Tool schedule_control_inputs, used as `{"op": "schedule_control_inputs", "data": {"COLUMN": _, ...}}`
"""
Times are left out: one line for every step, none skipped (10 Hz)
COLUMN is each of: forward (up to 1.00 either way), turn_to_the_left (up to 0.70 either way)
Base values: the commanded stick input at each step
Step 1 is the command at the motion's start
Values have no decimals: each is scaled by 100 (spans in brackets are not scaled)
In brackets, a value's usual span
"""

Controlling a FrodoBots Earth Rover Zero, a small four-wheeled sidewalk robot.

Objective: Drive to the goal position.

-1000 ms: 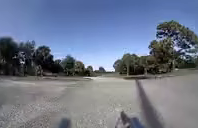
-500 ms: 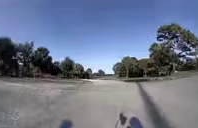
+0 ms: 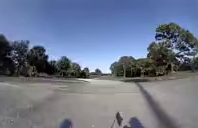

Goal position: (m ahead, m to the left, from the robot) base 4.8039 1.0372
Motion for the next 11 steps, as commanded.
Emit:
{"op": "schedule_control_inputs", "data": {"forward": 85, "turn_to_the_left": 17}}
{"op": "schedule_control_inputs", "data": {"forward": 85, "turn_to_the_left": 34}}
{"op": "schedule_control_inputs", "data": {"forward": 85, "turn_to_the_left": 34}}
{"op": "schedule_control_inputs", "data": {"forward": 85, "turn_to_the_left": 34}}
{"op": "schedule_control_inputs", "data": {"forward": 85, "turn_to_the_left": 34}}
{"op": "schedule_control_inputs", "data": {"forward": 85, "turn_to_the_left": 34}}
{"op": "schedule_control_inputs", "data": {"forward": 85, "turn_to_the_left": 34}}
{"op": "schedule_control_inputs", "data": {"forward": 85, "turn_to_the_left": 18}}
{"op": "schedule_control_inputs", "data": {"forward": 85, "turn_to_the_left": 0}}
{"op": "schedule_control_inputs", "data": {"forward": 85, "turn_to_the_left": 0}}
{"op": "schedule_control_inputs", "data": {"forward": 85, "turn_to_the_left": 0}}
